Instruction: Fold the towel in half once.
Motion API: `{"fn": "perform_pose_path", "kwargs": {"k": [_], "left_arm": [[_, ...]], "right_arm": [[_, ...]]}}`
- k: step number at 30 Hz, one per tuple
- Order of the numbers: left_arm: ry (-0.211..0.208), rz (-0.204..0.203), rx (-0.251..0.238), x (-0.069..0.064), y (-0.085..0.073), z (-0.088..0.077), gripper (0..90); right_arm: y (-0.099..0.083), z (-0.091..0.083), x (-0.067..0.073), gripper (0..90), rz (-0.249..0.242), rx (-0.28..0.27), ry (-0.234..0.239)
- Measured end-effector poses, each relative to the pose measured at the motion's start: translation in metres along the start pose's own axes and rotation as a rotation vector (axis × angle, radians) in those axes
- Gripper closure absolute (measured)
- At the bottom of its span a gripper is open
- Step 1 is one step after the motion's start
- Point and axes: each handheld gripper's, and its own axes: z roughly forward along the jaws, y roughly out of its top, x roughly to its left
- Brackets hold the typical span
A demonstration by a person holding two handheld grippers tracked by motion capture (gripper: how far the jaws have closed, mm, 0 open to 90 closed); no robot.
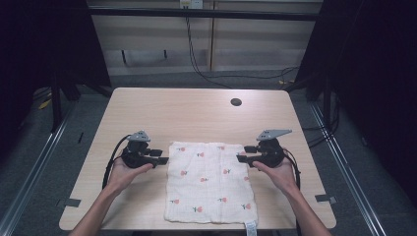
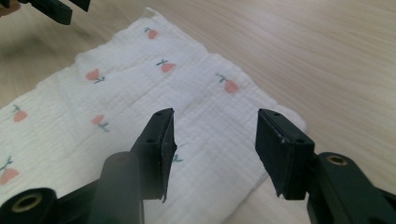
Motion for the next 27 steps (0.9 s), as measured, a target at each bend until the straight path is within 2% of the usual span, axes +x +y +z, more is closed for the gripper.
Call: {"fn": "perform_pose_path", "kwargs": {"k": [3, 6, 9, 11, 12, 14, 15, 17, 18, 19, 23, 24, 27], "left_arm": [[0.022, 0.002, -0.013, 0.003, 0.002, 0.006, 62.3], [0.015, 0.006, 0.0, 0.003, 0.001, 0.016, 67.2], [0.02, 0.002, 0.017, 0.006, 0.002, 0.027, 67.7], [0.035, 0.0, 0.03, 0.012, 0.003, 0.033, 67.7], [0.038, -0.015, 0.028, 0.015, 0.004, 0.035, 67.4], [0.03, -0.035, 0.015, 0.019, 0.005, 0.037, 67.0], [0.031, -0.018, 0.026, 0.021, 0.005, 0.036, 66.1], [0.021, -0.006, 0.04, 0.022, 0.006, 0.035, 62.0], [0.037, -0.003, 0.049, 0.022, 0.006, 0.034, 62.0], [0.037, -0.017, 0.041, 0.024, 0.005, 0.033, 62.0], [0.051, -0.027, 0.038, 0.027, 0.002, 0.03, 60.8], [0.056, -0.031, 0.038, 0.027, 0.001, 0.029, 60.2], [0.077, -0.048, 0.033, 0.032, 0.0, 0.027, 56.3]], "right_arm": [[0.006, 0.007, -0.01, 49.5, 0.006, 0.027, -0.026], [0.008, 0.018, -0.02, 52.1, 0.009, 0.051, -0.041], [0.009, 0.027, -0.033, 53.8, 0.029, 0.047, -0.039], [0.01, 0.034, -0.045, 54.1, 0.06, 0.054, -0.05], [0.01, 0.037, -0.051, 55.2, 0.079, 0.05, -0.037], [0.009, 0.043, -0.06, 57.5, 0.084, 0.044, -0.061], [0.009, 0.045, -0.063, 58.2, 0.092, 0.041, -0.056], [0.007, 0.053, -0.066, 60.8, 0.083, 0.073, -0.063], [0.007, 0.055, -0.066, 61.0, 0.083, 0.083, -0.063], [0.005, 0.06, -0.067, 60.9, 0.081, 0.105, -0.064], [0.0, 0.069, -0.068, 62.9, 0.087, 0.11, -0.079], [0.0, 0.069, -0.068, 63.7, 0.084, 0.11, -0.094], [0.001, 0.07, -0.066, 67.6, 0.063, 0.117, -0.096]]}}
